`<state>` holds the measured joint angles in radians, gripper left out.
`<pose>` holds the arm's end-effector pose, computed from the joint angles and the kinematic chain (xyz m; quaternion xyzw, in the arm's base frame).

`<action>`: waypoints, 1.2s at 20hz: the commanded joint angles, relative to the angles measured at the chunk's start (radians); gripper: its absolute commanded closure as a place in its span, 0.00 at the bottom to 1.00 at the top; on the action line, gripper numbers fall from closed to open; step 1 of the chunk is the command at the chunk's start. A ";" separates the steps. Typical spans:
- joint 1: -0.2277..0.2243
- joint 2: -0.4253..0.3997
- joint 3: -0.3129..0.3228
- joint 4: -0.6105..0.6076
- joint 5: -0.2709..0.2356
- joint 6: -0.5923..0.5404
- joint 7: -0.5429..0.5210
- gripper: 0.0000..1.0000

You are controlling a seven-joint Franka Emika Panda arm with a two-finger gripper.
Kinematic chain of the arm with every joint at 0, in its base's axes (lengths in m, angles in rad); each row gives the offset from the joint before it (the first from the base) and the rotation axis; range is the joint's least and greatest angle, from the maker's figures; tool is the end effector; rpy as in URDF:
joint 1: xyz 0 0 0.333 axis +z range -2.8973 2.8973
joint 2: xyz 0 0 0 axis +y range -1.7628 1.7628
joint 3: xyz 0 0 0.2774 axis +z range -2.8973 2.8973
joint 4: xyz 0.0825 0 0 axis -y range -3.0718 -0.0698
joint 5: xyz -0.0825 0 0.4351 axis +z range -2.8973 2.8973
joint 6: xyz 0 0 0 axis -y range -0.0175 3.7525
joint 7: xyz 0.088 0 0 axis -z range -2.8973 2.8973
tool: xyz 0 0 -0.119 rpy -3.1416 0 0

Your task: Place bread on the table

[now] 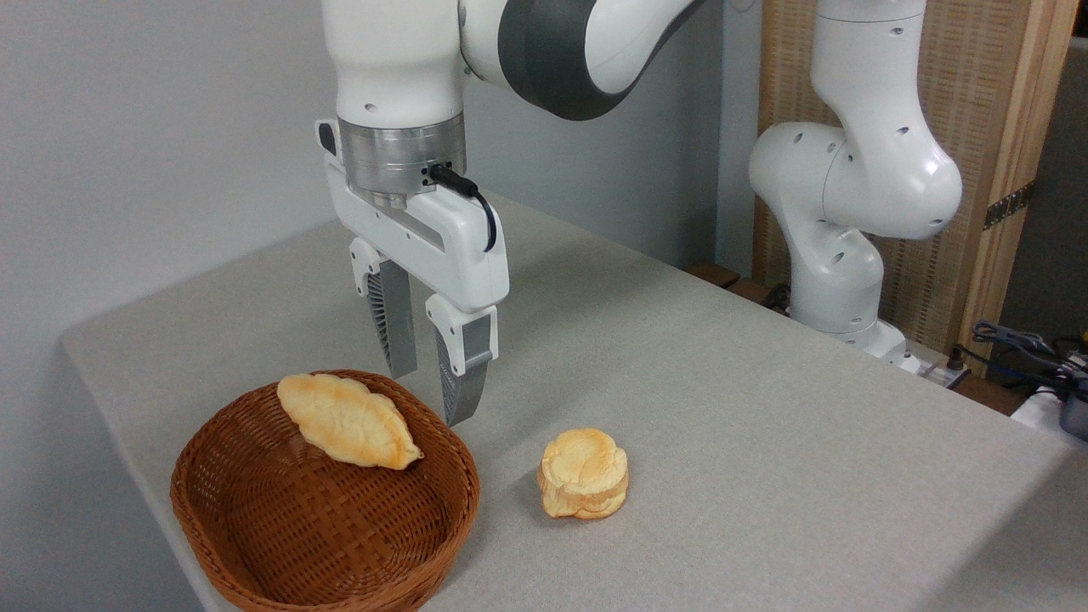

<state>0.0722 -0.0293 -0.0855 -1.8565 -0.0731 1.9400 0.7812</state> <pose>0.6169 -0.0143 0.4739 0.9244 -0.3757 0.0647 0.0100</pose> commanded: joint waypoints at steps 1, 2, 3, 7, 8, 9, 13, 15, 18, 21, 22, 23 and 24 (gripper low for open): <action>-0.005 -0.009 0.004 -0.004 -0.013 0.004 -0.005 0.00; -0.005 -0.009 0.004 -0.004 -0.013 0.004 -0.006 0.00; -0.005 -0.009 0.004 -0.004 -0.013 0.004 -0.007 0.00; -0.005 -0.009 0.004 -0.004 -0.013 0.004 -0.007 0.00; -0.005 -0.009 0.004 -0.004 -0.013 0.002 -0.007 0.00; -0.005 -0.009 0.004 -0.004 -0.013 0.002 -0.007 0.00; -0.005 -0.009 0.003 -0.004 -0.013 0.002 0.000 0.00; -0.005 -0.009 0.003 -0.006 -0.014 0.004 0.003 0.00; -0.011 -0.005 0.001 -0.006 -0.014 0.008 0.007 0.00; -0.017 0.002 -0.005 -0.006 -0.008 0.017 0.018 0.00; -0.029 0.006 -0.006 -0.006 -0.007 0.027 0.032 0.00; -0.043 0.012 -0.006 -0.006 -0.007 0.036 0.047 0.00; -0.054 0.017 -0.006 -0.006 -0.005 0.054 0.050 0.00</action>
<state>0.0525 -0.0229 -0.0936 -1.8570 -0.0731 1.9420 0.7999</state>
